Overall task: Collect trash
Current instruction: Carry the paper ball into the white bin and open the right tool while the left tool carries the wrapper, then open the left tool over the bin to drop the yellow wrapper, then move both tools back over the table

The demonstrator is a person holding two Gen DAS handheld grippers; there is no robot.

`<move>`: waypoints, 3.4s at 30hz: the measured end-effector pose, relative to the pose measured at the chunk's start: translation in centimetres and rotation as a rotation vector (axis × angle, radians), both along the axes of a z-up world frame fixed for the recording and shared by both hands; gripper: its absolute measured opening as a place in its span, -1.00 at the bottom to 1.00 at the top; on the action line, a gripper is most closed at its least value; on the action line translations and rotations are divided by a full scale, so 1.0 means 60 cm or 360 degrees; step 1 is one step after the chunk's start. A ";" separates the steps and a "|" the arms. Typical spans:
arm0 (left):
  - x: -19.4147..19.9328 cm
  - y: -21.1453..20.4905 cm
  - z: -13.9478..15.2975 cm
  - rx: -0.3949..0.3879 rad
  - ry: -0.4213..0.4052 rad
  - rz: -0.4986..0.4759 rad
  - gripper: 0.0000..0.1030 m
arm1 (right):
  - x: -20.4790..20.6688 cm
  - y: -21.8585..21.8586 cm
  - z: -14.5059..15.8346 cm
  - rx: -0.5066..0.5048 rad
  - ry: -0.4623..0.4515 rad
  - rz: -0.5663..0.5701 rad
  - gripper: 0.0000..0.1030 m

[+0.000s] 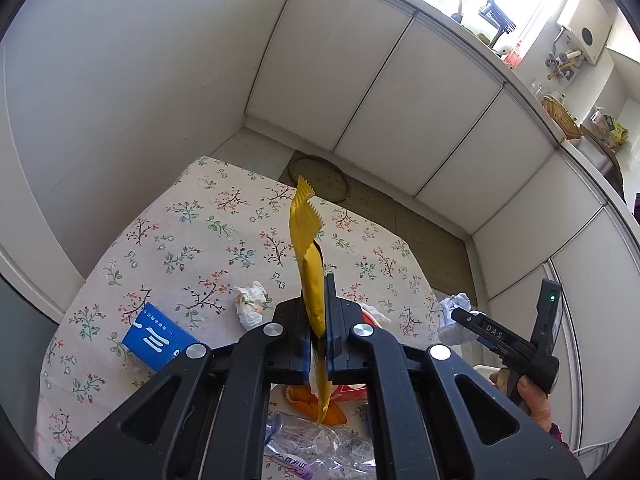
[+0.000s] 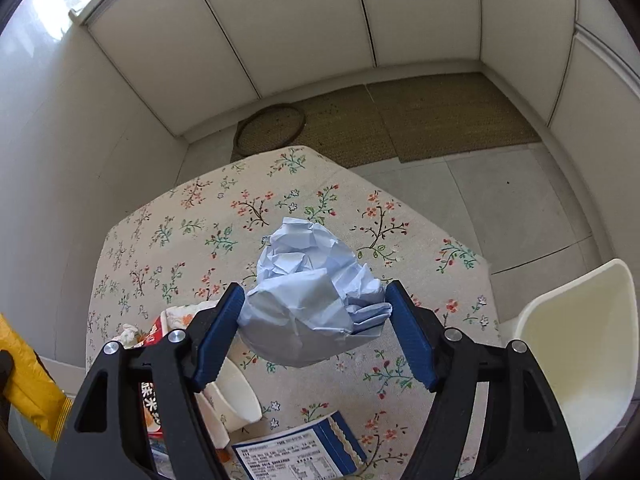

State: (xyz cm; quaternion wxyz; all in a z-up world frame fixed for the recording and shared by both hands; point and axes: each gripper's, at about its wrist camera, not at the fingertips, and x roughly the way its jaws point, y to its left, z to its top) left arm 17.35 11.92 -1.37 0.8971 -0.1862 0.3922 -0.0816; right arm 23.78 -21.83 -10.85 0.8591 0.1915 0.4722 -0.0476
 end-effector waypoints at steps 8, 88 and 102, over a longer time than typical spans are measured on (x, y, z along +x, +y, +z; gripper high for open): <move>-0.025 -0.026 0.033 -0.0014 -0.0081 -0.0036 -0.91 | -0.100 -0.023 0.087 -0.0064 -0.0198 -0.0006 0.39; -0.146 -0.617 -0.015 0.0448 -0.0250 -0.0594 0.86 | -0.438 -0.356 0.153 -0.0836 -0.0412 -0.0829 0.87; -0.126 -0.463 -0.001 0.0481 -0.0236 -0.0356 0.86 | -0.360 -0.199 0.165 -0.0831 -0.0489 -0.0596 0.87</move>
